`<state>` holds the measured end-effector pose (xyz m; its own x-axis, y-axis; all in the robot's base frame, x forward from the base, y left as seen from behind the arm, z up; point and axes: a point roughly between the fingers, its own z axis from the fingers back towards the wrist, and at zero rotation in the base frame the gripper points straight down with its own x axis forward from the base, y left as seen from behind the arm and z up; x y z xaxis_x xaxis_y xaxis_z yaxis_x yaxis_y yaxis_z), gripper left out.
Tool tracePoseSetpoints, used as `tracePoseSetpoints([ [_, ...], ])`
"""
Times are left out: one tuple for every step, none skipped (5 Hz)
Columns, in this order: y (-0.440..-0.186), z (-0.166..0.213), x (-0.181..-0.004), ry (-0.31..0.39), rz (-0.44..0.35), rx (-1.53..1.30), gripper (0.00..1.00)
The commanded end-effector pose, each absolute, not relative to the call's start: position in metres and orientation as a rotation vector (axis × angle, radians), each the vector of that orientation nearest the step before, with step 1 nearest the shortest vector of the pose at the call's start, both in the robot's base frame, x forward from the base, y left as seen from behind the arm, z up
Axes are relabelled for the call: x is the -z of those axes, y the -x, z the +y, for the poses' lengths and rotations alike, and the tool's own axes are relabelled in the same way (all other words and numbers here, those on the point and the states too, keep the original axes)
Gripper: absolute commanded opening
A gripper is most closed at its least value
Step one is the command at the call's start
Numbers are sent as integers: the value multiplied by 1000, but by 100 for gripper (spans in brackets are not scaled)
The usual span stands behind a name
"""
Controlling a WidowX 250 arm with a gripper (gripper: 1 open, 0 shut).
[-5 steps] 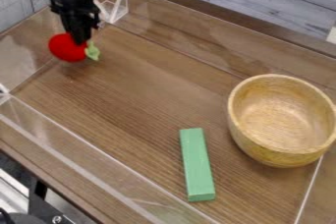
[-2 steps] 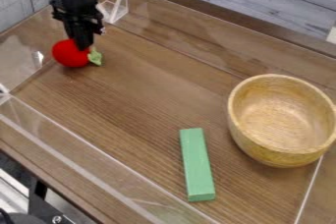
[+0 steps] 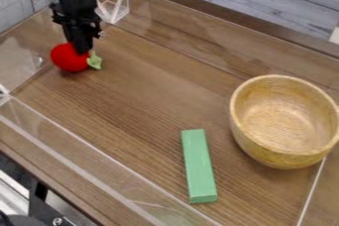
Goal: Move the red object to the left side of the table
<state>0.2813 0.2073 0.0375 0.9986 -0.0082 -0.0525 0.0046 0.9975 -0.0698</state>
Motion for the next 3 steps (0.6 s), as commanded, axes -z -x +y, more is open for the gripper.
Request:
tracePoseSetpoints([
  [-285, 219, -66, 27, -13, 7, 0],
  [-282, 220, -62, 36, -13, -18, 0],
  [-275, 217, -63, 46, -10, -9, 100],
])
